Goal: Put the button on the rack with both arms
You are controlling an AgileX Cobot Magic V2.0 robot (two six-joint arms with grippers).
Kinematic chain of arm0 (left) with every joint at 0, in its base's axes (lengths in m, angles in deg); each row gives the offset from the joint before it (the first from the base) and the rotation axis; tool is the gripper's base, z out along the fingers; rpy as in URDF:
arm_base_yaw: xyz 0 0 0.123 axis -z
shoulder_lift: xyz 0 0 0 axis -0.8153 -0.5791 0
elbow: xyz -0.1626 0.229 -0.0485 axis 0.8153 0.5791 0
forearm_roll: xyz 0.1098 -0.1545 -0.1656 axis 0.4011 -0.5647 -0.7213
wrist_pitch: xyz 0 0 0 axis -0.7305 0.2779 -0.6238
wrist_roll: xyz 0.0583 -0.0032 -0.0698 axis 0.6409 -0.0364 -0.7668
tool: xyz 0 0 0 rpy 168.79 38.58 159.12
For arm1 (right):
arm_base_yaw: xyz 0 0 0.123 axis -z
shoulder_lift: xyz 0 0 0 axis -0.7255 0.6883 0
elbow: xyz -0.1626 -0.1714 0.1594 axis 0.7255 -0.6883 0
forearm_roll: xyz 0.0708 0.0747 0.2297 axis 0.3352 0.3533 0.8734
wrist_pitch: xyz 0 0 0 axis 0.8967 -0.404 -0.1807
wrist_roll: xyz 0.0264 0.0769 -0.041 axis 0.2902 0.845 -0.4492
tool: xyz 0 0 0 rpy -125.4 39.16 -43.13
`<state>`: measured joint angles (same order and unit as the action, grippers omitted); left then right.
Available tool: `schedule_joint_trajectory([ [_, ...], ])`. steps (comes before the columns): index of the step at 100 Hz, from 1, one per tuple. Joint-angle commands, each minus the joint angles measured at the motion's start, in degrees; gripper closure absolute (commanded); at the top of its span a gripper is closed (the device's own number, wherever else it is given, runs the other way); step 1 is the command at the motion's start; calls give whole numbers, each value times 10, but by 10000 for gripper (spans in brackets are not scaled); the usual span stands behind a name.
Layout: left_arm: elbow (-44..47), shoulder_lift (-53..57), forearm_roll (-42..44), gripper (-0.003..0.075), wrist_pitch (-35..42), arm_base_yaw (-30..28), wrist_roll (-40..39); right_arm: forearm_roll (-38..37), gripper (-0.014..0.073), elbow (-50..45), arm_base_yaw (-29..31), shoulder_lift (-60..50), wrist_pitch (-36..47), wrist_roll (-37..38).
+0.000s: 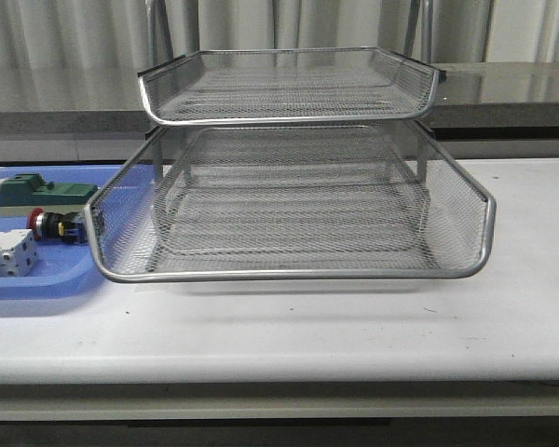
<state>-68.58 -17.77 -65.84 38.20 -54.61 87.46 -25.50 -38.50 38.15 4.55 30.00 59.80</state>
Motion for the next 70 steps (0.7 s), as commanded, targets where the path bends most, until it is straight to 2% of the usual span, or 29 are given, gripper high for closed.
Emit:
schedule_joint_trajectory([
  [1,19,-6,-5,741,43,4,-5,-13,214,18,2,-1,22,4],
  [20,19,-6,-5,741,43,4,-5,-13,550,18,2,-1,13,4],
  [28,19,-6,-5,741,43,4,-5,-13,666,18,2,-1,13,4],
  [70,19,-6,-5,741,43,4,-5,-13,662,18,2,-1,13,4],
])
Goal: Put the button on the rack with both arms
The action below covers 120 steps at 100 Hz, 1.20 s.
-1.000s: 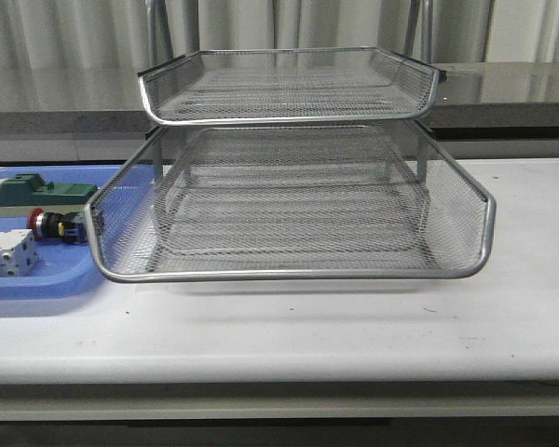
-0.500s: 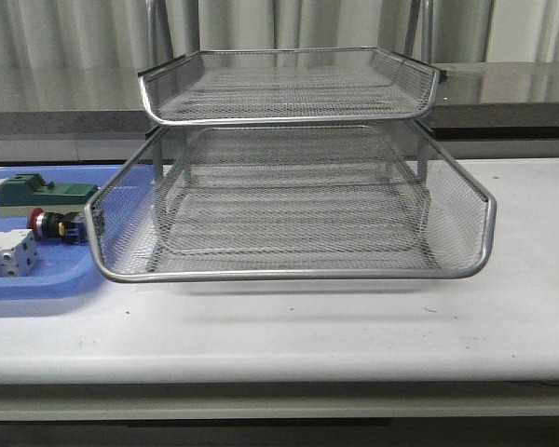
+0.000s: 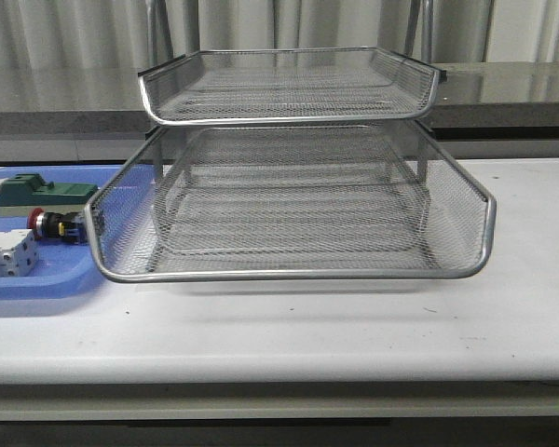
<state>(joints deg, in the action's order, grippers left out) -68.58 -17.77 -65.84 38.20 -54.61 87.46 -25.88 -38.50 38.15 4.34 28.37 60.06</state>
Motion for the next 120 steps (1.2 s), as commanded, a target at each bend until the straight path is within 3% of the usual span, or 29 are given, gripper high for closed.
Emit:
schedule_joint_trajectory([
  [1,19,-6,-5,741,43,4,-5,-10,662,18,2,2,29,1],
  [120,-4,-7,-31,741,44,4,-5,-10,662,18,2,2,29,1],
])
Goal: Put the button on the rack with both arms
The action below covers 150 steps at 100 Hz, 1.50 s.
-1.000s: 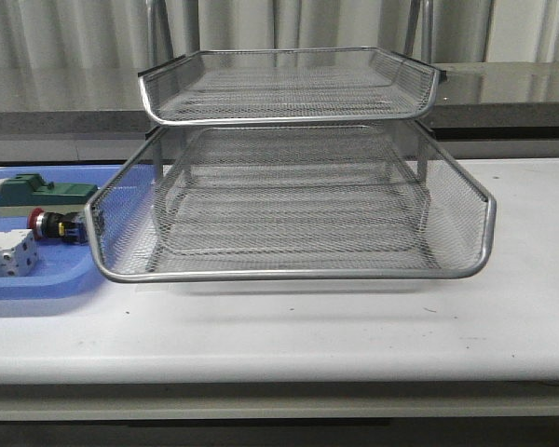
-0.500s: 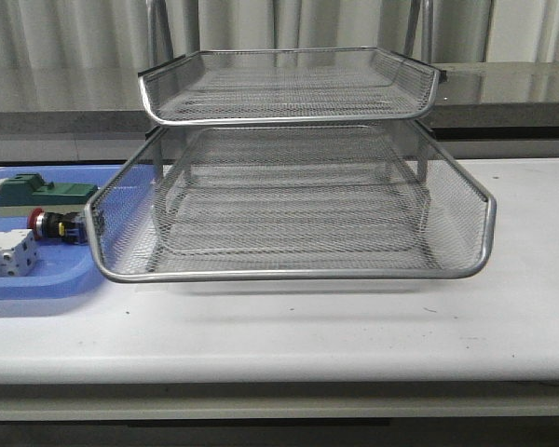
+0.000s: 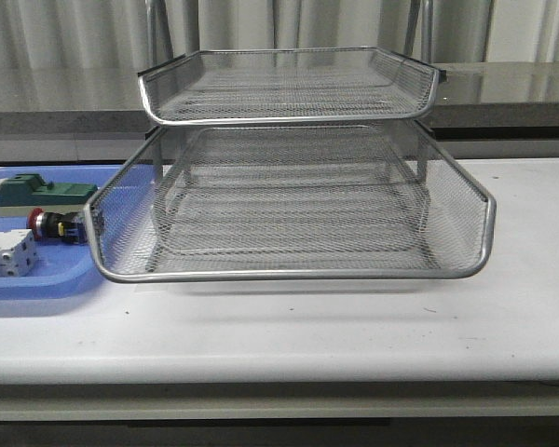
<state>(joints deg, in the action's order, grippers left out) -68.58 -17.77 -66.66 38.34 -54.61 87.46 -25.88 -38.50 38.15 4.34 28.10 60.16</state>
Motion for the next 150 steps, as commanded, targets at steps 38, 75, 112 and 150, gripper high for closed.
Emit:
schedule_joint_trajectory([
  [38,-196,-118,-65,741,-129,4,-5,-10,662,18,2,2,31,0],
  [75,-444,-394,-51,741,-314,4,17,-10,662,18,2,2,30,0],
  [112,-623,-654,-40,741,-452,4,63,-10,662,18,2,2,30,0],
  [150,-668,-769,-40,711,-460,4,123,-10,662,18,2,2,29,0],
])
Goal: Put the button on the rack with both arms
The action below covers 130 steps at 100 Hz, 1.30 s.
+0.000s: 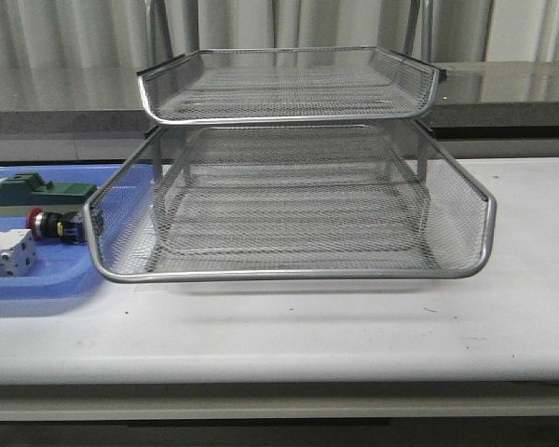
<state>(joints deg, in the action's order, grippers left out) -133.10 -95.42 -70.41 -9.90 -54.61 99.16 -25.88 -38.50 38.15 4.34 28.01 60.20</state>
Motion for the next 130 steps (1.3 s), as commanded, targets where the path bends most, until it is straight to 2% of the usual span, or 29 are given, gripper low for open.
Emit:
schedule_joint_trajectory([
  [1,-23,7,-3,699,22,4,7,-10,662,18,2,2,31,0],
  [10,-23,6,-3,578,20,4,22,-10,662,18,2,2,31,0],
  [15,-23,6,-2,477,20,4,24,-10,662,18,2,2,31,0],
  [27,-23,6,0,174,20,4,24,-10,662,18,2,2,31,0],
  [34,-23,6,0,41,20,4,24,-10,662,18,2,2,31,0],
  [38,-23,6,0,2,20,4,24,-10,662,18,2,2,31,0],
  [69,-23,6,-9,114,36,4,24,-10,662,18,2,2,31,0],
  [84,-23,-2,-9,121,76,4,25,-10,662,18,2,2,31,0],
  [93,-42,-22,-9,121,77,4,57,-10,662,18,2,2,31,0],
  [130,-262,-213,-19,121,-74,4,187,-10,662,18,2,2,31,0],
])
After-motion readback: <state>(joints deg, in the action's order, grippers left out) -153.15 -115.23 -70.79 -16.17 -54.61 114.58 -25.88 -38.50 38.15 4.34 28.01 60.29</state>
